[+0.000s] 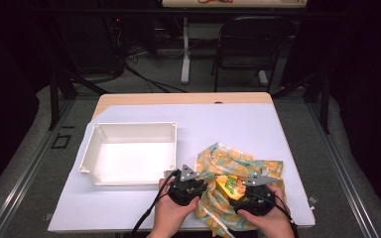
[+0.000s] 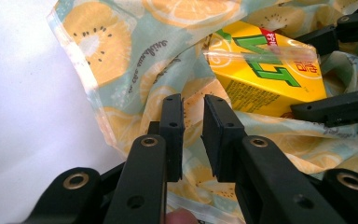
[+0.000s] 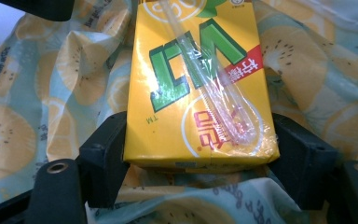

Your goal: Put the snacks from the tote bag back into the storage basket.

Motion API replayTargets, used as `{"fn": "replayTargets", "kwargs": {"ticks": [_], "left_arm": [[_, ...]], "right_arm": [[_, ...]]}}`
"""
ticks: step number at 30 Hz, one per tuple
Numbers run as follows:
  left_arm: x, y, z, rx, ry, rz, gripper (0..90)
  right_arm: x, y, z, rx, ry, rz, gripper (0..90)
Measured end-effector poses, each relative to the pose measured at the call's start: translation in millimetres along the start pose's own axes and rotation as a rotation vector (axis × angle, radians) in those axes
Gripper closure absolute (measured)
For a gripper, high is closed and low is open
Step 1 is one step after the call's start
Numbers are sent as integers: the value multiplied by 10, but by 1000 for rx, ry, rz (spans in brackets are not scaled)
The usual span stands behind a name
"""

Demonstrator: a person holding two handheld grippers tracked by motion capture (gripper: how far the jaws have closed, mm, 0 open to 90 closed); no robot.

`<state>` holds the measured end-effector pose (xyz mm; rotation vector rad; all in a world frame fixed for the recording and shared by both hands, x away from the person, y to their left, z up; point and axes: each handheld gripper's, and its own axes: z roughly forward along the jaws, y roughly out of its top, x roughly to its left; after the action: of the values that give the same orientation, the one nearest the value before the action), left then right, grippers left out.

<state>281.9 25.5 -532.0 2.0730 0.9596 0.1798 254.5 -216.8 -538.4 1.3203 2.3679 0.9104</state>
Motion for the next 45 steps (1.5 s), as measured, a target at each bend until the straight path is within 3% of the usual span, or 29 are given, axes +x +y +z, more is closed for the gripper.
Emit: {"fn": "replayTargets", "kwargs": {"ticks": [4, 9, 15, 19, 26, 30, 34, 39, 41, 43, 44, 45], "left_arm": [[-25, 2, 15, 2, -5, 7, 777], [-42, -6, 42, -7, -4, 1, 777], [-57, -16, 60, 1, -6, 8, 777], [-50, -19, 81, 16, -7, 11, 777], [-37, -23, 174, 36, -5, 4, 777], [-38, -27, 235, 54, 8, 11, 774], [13, 13, 261, 42, 16, -22, 773], [61, 85, 164, 1, 28, -37, 794], [65, 94, 97, -1, 24, -28, 794], [45, 82, 45, -29, 48, -15, 790], [52, 82, 1, -22, 25, -5, 785], [48, 75, -32, -36, 28, -1, 781]], "right_arm": [[19, 27, 33, -22, -3, 0, 270], [-19, 26, 165, 17, 12, 9, 252], [32, 44, 218, 28, -43, -32, 288], [5, 66, 152, -10, -23, -26, 299], [14, 100, -54, -76, -15, -57, 307], [-10, 129, -177, -132, 17, -38, 309], [-11, 143, -261, -164, 60, -56, 308], [45, 136, -333, -195, 86, -87, 309], [72, 147, -355, -198, 97, -109, 308], [104, 160, -369, -208, 102, -120, 308], [118, 168, -376, -212, 102, -125, 308], [132, 177, -383, -217, 105, -125, 308]]}}
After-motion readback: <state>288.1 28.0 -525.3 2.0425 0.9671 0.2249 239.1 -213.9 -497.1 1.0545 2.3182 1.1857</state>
